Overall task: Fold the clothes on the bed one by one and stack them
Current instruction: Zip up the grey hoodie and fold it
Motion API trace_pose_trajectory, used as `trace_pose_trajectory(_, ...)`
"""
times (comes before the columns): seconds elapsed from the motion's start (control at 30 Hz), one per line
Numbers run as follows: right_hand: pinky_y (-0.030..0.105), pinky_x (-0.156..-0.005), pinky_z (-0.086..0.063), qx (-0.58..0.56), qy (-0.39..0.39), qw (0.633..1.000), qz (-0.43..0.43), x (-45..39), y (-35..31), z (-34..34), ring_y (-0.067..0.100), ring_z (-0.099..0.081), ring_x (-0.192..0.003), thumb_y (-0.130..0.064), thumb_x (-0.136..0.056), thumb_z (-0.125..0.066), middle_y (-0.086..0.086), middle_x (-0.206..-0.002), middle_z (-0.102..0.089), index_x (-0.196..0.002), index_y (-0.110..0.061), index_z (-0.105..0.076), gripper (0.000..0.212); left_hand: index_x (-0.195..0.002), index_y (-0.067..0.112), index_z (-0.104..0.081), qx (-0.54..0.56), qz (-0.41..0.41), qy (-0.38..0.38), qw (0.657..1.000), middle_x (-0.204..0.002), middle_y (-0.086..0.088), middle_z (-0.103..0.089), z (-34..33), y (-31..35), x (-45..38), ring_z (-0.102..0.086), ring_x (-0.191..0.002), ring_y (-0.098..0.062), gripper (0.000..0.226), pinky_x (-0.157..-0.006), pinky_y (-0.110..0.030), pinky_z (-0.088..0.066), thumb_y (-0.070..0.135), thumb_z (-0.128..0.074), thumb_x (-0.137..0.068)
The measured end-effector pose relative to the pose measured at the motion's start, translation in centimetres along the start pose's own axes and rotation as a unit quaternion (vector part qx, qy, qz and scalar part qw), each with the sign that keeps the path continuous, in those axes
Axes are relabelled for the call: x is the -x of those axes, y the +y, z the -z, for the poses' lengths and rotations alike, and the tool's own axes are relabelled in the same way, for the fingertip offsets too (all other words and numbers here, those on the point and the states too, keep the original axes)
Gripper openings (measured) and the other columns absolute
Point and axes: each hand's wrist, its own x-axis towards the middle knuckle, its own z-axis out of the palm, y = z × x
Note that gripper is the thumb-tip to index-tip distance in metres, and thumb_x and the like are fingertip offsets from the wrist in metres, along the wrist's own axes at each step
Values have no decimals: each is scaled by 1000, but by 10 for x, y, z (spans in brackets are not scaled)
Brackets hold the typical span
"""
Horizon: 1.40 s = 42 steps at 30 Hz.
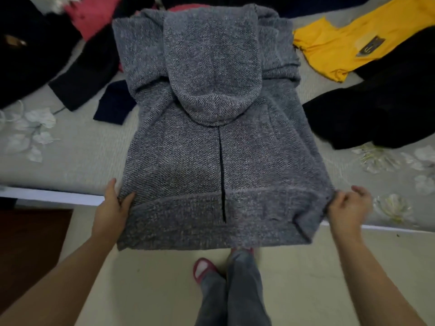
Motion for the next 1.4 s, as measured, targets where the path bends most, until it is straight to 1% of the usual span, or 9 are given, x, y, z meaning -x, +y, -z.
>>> trace_pose_trajectory(0.1, 41, -84, -27, 58, -48, 995, 58, 0, 35, 18, 57, -48, -95, -27, -83, -27, 44, -90, -52, -63, 16, -55, 54, -145, 9, -13, -42, 6, -23, 999, -124, -31, -51, 7, -14, -1, -50, -108, -47, 73, -82, -46, -40, 23, -57, -89)
trace_pose_trajectory(0.27, 50, -68, -47, 56, -180, 981, -54, 33, 55, -13, 49, -56, -68, -17, -80, -36, 36, -67, -56, -57, 16, -57, 46, -137, 4, -24, -34, 18, -51, 998, -116, -27, -55, -12, -38, 0, -54, -102, -45, 70, -78, -46, -45, 13, -67, -81)
trace_pose_trajectory(0.4, 50, -85, -39, 44, -34, 997, -51, 24, -1, -19, 48, -49, -96, -33, -80, -40, 39, -97, -53, -88, 18, -57, 54, -137, -7, -24, -82, 2, 53, 995, -124, -36, -42, -32, -18, -10, -43, -113, -49, 80, -88, -54, -38, 21, -70, -79)
trace_pose_trajectory(0.6, 50, -91, -36, 124, -114, 985, 26, 27, -45, -57, 42, -45, -112, -54, -87, -38, 29, -124, -48, -130, 5, -40, 72, -140, -4, -22, -15, 37, 150, 988, -129, -35, -37, -66, 11, -30, -38, -116, -48, 64, -92, -54, -34, 30, -48, -93)
trace_pose_trajectory(0.8, 41, -70, -42, 127, -118, 982, 78, 5, -38, -37, 41, -59, -88, -58, -83, -28, 25, -98, -61, -115, 0, -46, 69, -134, -1, -28, -27, 44, 144, 988, -122, -32, -42, -68, -2, -42, -47, -106, -47, 63, -85, -54, -40, 44, -42, -92)
trace_pose_trajectory(1.0, 43, -59, -43, 194, -177, 958, 115, 31, 19, 2, 47, -58, -73, -31, -84, -61, 32, -84, -54, -97, 10, -55, 43, -122, 8, -35, -124, -85, 30, 988, -102, -22, -55, -35, -53, -32, -55, -90, -39, 80, -70, -51, -50, 71, -43, -74)
trace_pose_trajectory(1.2, 47, -98, -37, -68, -82, 979, -175, 76, 18, -43, 40, -44, -117, -45, -70, -68, 28, -127, -45, -133, 7, -32, 90, -146, 14, -4, 148, 12, 0, 989, -148, -11, -27, -64, -31, -11, -33, -132, -29, 83, -107, -41, -28, 26, -60, -86)
trace_pose_trajectory(1.3, 20, -92, -37, -238, -122, 927, -261, 86, 15, -49, 18, -42, -119, -6, -79, -69, 9, -133, -40, -141, -6, -19, 79, -144, 18, -17, 222, 73, -1, 972, -143, -9, -38, -67, -33, -7, -41, -126, -28, 72, -102, -39, -34, 24, -60, -86)
trace_pose_trajectory(1.4, 24, -89, -37, -289, -138, 894, -312, 80, 14, -45, 19, -47, -113, -3, -84, -62, 13, -125, -48, -133, -1, -34, 57, -136, 14, -39, 261, 126, -67, 955, -134, -11, -48, -66, -44, 0, -49, -116, -27, 52, -95, -36, -40, 27, -55, -89)
